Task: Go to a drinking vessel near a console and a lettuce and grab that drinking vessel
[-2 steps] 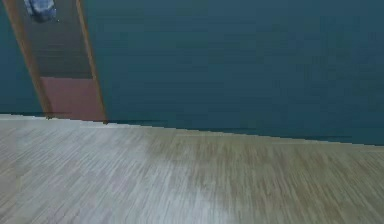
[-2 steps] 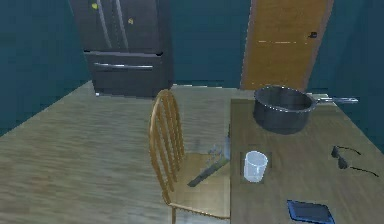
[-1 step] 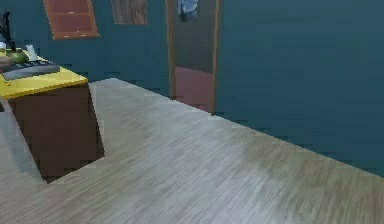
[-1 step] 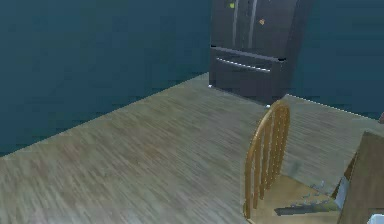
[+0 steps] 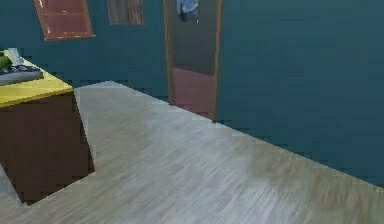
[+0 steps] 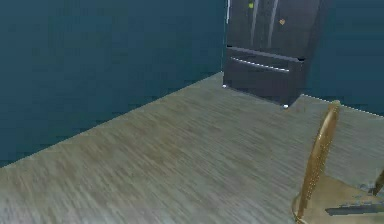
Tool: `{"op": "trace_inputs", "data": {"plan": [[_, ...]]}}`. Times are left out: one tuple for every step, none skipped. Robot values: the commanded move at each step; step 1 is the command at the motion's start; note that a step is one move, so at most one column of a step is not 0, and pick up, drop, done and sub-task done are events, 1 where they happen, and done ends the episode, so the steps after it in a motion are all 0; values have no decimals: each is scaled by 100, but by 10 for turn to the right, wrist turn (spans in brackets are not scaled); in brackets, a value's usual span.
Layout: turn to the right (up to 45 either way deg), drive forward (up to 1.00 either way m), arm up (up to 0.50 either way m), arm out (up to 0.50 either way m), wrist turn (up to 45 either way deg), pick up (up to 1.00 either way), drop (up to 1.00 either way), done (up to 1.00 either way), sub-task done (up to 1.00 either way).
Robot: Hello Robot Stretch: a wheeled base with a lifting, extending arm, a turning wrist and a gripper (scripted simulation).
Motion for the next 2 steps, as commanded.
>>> {"op": "trace_inputs", "data": {"plan": [[450,0,0,0,0,0,0,0,0],[210,0,0,0,0,0,0,0,0]]}}
